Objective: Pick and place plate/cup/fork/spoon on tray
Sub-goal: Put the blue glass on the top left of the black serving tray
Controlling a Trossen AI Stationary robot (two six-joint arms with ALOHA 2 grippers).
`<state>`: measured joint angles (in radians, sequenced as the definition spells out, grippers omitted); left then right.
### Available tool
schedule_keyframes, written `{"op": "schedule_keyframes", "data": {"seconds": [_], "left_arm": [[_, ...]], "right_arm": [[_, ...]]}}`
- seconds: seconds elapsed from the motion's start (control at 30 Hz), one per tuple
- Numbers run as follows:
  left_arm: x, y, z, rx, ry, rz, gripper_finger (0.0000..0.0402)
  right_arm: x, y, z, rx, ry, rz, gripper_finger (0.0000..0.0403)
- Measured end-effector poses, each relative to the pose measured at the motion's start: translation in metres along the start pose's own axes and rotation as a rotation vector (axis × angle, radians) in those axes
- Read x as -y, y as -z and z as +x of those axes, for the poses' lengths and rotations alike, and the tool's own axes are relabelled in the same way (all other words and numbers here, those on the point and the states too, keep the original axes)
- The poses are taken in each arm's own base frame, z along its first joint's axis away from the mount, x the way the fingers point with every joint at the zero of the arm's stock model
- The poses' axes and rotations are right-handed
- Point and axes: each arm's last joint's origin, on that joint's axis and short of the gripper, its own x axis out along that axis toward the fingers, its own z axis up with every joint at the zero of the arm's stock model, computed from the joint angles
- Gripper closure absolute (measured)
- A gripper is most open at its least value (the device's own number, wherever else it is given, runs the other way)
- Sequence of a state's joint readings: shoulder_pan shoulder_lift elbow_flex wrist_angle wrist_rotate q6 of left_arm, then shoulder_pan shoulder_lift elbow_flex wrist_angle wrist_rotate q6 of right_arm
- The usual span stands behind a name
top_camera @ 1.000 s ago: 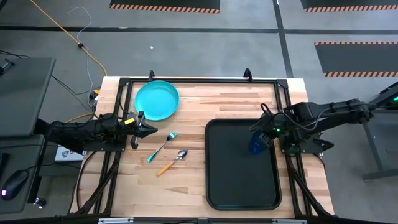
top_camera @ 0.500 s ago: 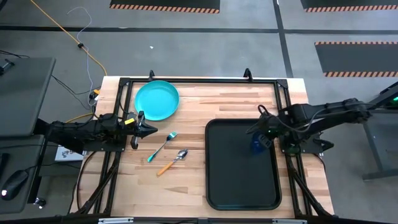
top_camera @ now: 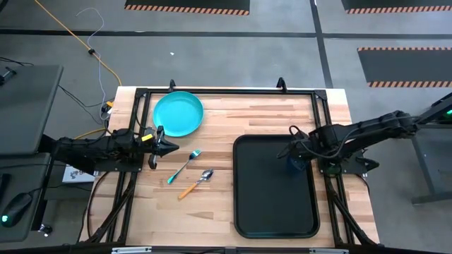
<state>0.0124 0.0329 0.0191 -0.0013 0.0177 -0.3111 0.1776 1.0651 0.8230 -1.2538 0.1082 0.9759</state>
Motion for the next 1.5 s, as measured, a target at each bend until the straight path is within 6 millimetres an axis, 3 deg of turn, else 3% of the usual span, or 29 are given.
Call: {"op": "schedule_keyframes", "data": {"seconds": [0.53,1.5], "left_arm": [[0.000,0.000,0.000,0.000,0.000,0.000,0.0398],[0.000,0.000,0.000,0.000,0.000,0.000,0.0398]], "right_arm": [[0.008,-0.014,0.002,0.149,0.088,0.138,0.0403],[0.028,-0.044,0.006,0.138,0.028,0.367,0.0403]]}}
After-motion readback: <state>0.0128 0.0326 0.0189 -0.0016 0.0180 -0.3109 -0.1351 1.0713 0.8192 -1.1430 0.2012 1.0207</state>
